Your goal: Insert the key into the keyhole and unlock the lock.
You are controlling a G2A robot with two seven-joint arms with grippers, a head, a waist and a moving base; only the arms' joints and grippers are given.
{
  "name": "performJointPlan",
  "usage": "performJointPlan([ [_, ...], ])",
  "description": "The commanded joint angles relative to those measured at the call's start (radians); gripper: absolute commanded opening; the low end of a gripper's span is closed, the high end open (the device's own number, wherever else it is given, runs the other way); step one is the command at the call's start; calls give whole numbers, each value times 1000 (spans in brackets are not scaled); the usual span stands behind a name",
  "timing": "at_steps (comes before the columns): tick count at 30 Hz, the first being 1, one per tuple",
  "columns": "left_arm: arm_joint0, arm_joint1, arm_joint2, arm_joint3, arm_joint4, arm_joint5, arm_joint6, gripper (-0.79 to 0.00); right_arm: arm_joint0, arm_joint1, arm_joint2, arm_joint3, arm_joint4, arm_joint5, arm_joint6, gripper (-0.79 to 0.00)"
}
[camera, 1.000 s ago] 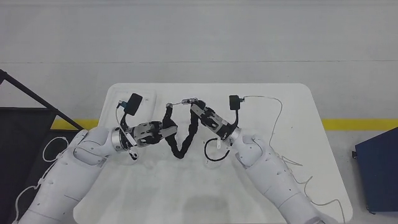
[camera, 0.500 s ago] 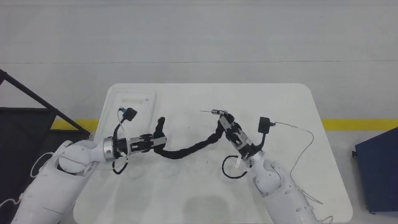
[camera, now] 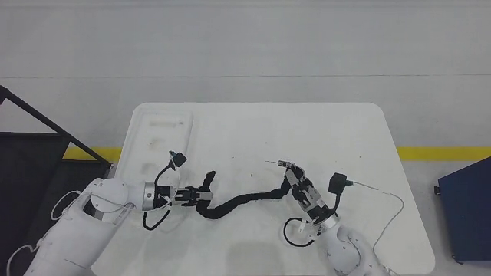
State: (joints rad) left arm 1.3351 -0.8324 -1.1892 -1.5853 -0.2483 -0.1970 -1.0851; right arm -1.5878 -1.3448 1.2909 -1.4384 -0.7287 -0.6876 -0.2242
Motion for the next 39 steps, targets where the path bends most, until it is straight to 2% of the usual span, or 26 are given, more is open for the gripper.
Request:
performJointPlan([
  [1,-6,-7,27,-16,-30,13,-6,-785,-7,3,16,-2,13,-35,-33,-785],
  [6,-14,-13,50,-42,-111,76,-70,-785,-40,14,56,-33,-24,-98,-67,-785],
  [10,-13,-14,60,-46,-127,99,-96,-785,-42,17,63,-39,-34,-102,-62,-785],
  [12,-20,-17,70,-33,-57,71,-50,-785,-17,15,46,-20,-20,-95,-42,-785],
  [14,-36,-25,96,0,-50,84,-30,-785,22,11,22,6,-6,-84,-16,-785],
  [18,-111,-47,162,70,81,38,68,-785,107,0,-25,76,20,-48,24,-785],
  [20,-138,-59,203,90,164,-4,121,-653,144,-4,-43,109,36,-45,32,-785],
  [21,-149,-64,220,99,198,-18,143,-434,158,-6,-50,122,39,-47,34,-785],
  [22,-157,-70,235,105,225,-30,163,-65,170,-7,-55,133,42,-48,35,-785],
  [23,-165,-75,249,111,250,-42,186,0,180,-8,-59,143,41,-49,35,-785],
  [29,-197,-103,313,110,424,-74,371,0,218,-12,-78,171,31,-5,65,-785],
  [32,-211,-111,310,91,426,-92,416,0,229,-11,-83,168,-3,19,80,-785],
  [35,-212,-105,266,62,414,-109,432,0,242,-12,-94,165,-39,73,114,-785],
  [39,-182,-83,156,6,363,-111,427,0,264,-17,-111,169,-26,134,158,-785],
])
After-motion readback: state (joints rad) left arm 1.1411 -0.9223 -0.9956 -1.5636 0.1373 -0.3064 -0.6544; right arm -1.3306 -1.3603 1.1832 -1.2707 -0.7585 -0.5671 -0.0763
